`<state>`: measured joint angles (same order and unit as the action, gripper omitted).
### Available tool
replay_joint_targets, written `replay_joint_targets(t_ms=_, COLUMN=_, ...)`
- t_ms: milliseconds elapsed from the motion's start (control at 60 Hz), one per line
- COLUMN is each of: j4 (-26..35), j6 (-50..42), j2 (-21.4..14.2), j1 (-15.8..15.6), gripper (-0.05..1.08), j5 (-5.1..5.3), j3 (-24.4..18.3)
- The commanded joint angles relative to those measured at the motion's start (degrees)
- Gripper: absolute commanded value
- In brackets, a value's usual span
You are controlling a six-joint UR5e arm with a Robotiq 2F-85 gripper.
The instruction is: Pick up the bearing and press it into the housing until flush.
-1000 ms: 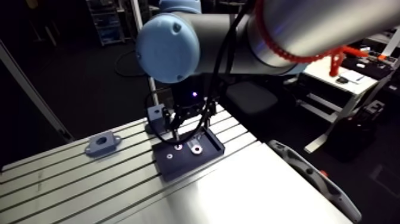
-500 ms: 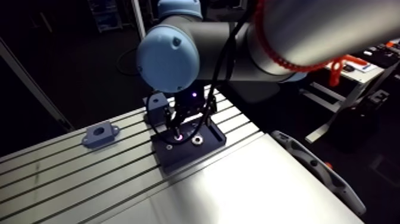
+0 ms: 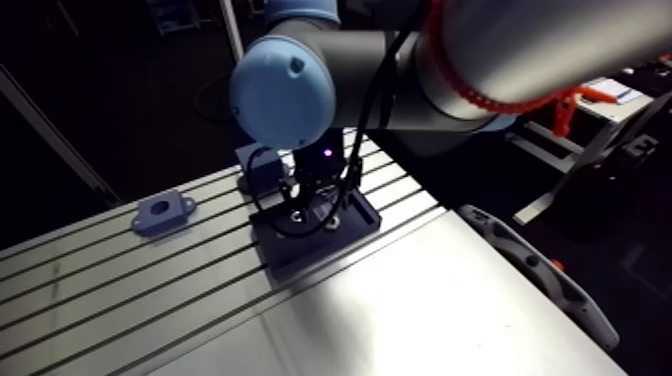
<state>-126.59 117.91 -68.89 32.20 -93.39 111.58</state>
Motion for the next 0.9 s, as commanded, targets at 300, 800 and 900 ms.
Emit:
replay_joint_targets(t_ms=300, j4=-1.78, j6=0.35, j2=1.08, j1=0.15, gripper=0.28, j5=0.00, j3=-0.09)
replay_joint_targets(t_ms=800, j4=-1.60, j6=0.35, j2=1.18, j1=0.24, gripper=0.32, j5=-0.09, j3=0.53)
replay_joint_targets(t_ms=900, j4=-1.60, j6=0.35, j2=1.09, j1=0.24, gripper=0.32, j5=-0.25, j3=0.61)
